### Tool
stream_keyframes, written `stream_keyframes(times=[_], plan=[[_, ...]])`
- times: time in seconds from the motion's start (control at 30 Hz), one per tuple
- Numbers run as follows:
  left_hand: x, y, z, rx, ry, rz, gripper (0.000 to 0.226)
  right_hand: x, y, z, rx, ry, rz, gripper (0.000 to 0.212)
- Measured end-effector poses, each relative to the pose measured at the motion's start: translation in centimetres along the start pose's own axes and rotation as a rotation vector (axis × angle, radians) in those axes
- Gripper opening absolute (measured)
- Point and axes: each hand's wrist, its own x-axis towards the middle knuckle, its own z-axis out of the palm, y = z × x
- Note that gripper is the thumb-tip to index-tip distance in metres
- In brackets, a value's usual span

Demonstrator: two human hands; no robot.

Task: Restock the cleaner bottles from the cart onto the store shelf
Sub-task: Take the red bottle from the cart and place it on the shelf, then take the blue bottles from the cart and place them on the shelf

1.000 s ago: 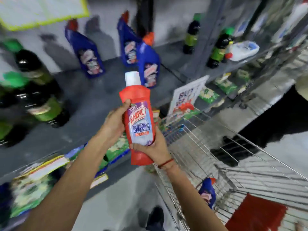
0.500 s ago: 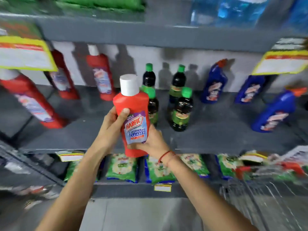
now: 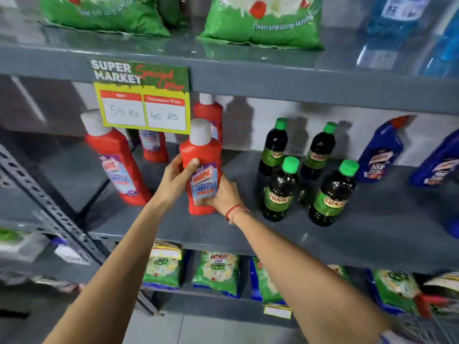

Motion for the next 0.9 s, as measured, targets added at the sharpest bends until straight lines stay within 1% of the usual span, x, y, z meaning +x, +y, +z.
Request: stream_keyframes(times=[0.07,0.13,0.23,0.27,0.3,0.33,0.37,0.4,0.43,0.47,0.5,0.53,0.57,0.67,0.77,0.83,0.9], plan=[[0.0,-0.3,-0.3,-0.016,-0.012,0.002,0.014,0.1,0.3,0.2,0.007,0.002,0.001,0.071],[-0.2,-0.4,-0.5,-0.027,-0.028,-0.017,0.022,0.1,0.6,0.3,0.022,-0.012,0.003,0.073],[-0.9,-1.1,-0.3,-0.018,0.021,-0.062,0.025,-0.5,1.5,0.2,0.028,-0.009,0.001,0.071],[-1.4,-1.5,0.0,-0.006,0.086,-0.069,0.025,-1.0,1.9,0.0,0.017,0.007,-0.012,0.068],[-2.2,-2.2,0.3,0.001,0.200,-0.084,0.028,-1.7,2.3,-0.4,-0.006,0.036,-0.026,0.065],[-3.2,-2.9,0.7,-0.011,0.357,-0.110,0.032,-2.5,2.8,-1.0,-0.018,0.080,-0.038,0.059],[-4.3,-3.6,1.5,-0.032,0.516,-0.140,0.033,-3.5,3.4,-1.8,0.000,0.139,-0.046,0.049],[-5.8,-4.2,2.5,-0.052,0.641,-0.162,0.031,-4.7,4.2,-2.8,0.041,0.204,-0.048,0.036],[-7.3,-4.7,3.9,-0.064,0.716,-0.170,0.024,-6.1,5.1,-3.9,0.073,0.266,-0.040,0.024],[-8.7,-5.1,5.7,-0.071,0.727,-0.171,0.013,-7.5,6.0,-5.2,0.092,0.327,-0.029,0.016],[-10.0,-5.3,7.8,-0.072,0.682,-0.171,0.010,-9.1,7.0,-6.7,0.098,0.381,-0.012,0.010],[-11.1,-5.4,10.2,-0.064,0.590,-0.179,0.016,-10.7,8.0,-8.4,0.102,0.432,0.008,0.008],[-12.0,-5.5,12.8,-0.061,0.461,-0.187,0.019,-12.4,8.9,-10.3,0.103,0.483,0.033,0.006],[-14.1,-5.1,21.0,-0.032,0.026,-0.204,0.011,-17.4,11.8,-17.2,0.090,0.646,0.122,0.005],[-15.1,-4.6,29.3,0.066,-0.380,-0.179,0.011,-22.9,14.6,-24.4,0.082,0.801,0.235,0.007],[-16.1,-4.4,34.9,0.130,-0.613,-0.161,0.011,-27.1,16.9,-28.7,0.041,0.933,0.296,0.005],[-17.5,-4.6,40.3,0.191,-0.812,-0.132,0.011,-31.8,19.6,-32.2,0.041,1.035,0.404,0.002]])
